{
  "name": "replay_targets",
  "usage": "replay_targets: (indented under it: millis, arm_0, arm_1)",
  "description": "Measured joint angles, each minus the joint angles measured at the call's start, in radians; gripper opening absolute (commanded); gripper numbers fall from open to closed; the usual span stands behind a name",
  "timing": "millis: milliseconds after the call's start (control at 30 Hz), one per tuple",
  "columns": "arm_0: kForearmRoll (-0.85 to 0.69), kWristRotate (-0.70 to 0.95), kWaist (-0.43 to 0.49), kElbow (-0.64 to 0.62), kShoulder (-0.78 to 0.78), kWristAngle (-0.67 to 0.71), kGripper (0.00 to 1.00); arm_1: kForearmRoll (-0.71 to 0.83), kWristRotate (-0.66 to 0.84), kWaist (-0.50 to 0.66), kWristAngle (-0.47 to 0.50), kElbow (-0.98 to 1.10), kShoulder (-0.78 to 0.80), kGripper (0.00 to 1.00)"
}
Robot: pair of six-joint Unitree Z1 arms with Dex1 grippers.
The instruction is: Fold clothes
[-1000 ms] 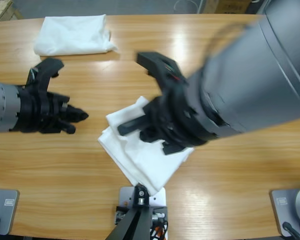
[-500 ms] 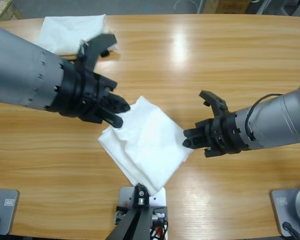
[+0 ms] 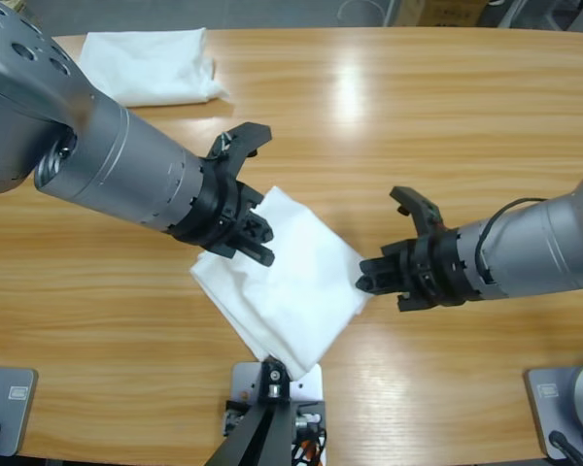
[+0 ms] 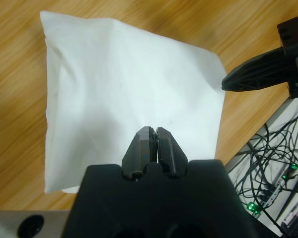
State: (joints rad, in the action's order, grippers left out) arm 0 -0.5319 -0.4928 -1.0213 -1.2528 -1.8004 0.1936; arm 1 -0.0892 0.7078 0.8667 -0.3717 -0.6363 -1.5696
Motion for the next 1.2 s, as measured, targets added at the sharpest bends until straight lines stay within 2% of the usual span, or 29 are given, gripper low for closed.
replay_targets:
  millis: [167, 367, 467, 833, 1200]
  arm_0:
    - [0.000, 0.000, 0.000, 0.000, -0.006, 0.008, 0.000]
    - [0.000, 0.000, 0.000, 0.000, -0.006, 0.009, 0.000]
    - [0.000, 0.000, 0.000, 0.000, -0.006, 0.009, 0.000]
    - [0.000, 0.000, 0.000, -0.028, -0.012, 0.009, 0.000]
    - [0.060, -0.050, 0.007, 0.095, -0.084, 0.010, 0.000]
  arm_1:
    - [0.044, 0.000, 0.000, 0.001, 0.012, -0.032, 0.000]
    - [0.237, 0.001, 0.000, 0.002, 0.092, -0.170, 0.000]
    - [0.283, 0.003, 0.000, 0.001, 0.102, -0.183, 0.000]
    - [0.294, 0.003, 0.000, 0.001, 0.112, -0.183, 0.000]
    - [0.295, 0.004, -0.001, 0.001, 0.127, -0.176, 0.000]
